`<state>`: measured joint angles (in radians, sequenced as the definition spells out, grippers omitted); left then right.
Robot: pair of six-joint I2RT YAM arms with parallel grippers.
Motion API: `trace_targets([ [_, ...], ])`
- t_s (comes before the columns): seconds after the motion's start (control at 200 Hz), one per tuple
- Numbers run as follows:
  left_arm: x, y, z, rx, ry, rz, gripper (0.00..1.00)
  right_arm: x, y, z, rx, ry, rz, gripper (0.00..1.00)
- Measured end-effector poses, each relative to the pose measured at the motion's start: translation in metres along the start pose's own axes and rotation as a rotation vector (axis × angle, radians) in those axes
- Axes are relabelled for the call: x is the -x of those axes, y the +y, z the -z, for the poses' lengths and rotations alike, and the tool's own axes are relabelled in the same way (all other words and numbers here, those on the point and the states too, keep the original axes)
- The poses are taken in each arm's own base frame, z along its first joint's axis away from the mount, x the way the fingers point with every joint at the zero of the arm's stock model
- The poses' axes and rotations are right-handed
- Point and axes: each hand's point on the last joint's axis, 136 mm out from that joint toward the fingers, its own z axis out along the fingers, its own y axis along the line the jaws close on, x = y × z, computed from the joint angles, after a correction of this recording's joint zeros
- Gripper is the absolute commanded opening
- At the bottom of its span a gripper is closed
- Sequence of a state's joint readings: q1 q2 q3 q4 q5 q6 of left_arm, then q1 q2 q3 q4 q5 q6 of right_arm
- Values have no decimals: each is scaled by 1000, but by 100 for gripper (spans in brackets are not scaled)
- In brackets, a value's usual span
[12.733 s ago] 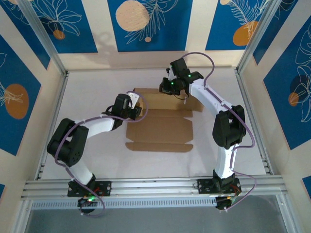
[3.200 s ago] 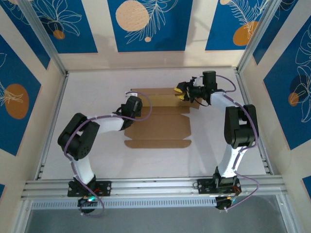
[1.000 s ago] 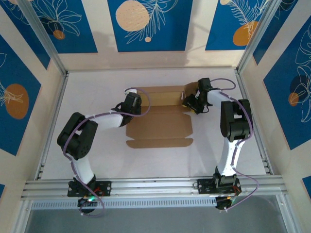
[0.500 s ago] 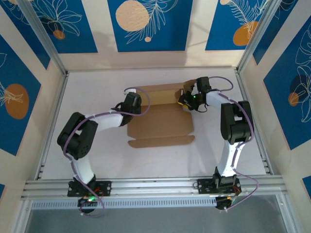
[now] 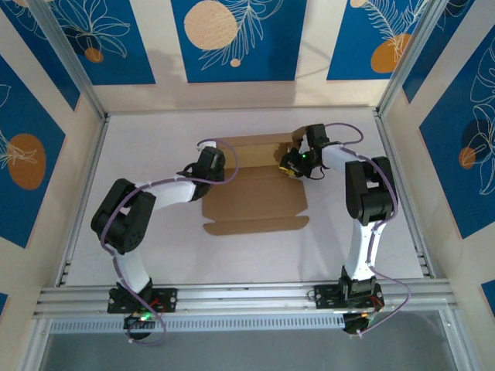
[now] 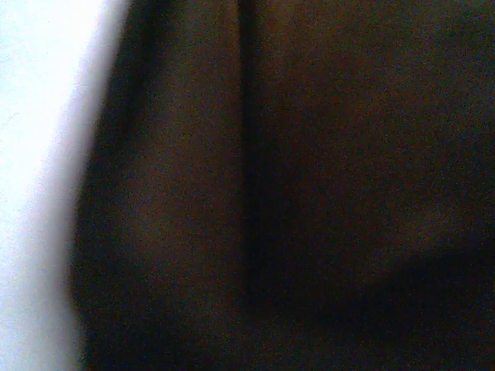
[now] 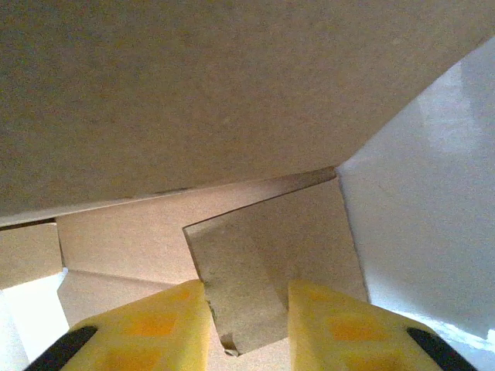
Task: Fold the paper box
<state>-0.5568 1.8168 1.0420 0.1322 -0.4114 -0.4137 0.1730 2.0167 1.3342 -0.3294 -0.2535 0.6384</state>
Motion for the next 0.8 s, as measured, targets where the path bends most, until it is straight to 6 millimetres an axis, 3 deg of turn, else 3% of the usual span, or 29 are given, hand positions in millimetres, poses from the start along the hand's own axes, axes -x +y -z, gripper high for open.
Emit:
trace_targets([
  [0.24, 0, 0, 0, 1, 0, 4, 0, 2, 1, -1, -8, -7, 0, 29],
  [0.45, 0, 3, 0, 10, -1, 8, 0, -6, 3, 8, -1, -10, 5, 48],
  [0.65, 3, 11, -2, 18, 5, 40, 0, -17, 27, 56, 32, -61, 66, 56],
  [0.8, 4, 16, -3, 10, 16, 57, 0, -24, 52, 108, 66, -153, 142, 51],
])
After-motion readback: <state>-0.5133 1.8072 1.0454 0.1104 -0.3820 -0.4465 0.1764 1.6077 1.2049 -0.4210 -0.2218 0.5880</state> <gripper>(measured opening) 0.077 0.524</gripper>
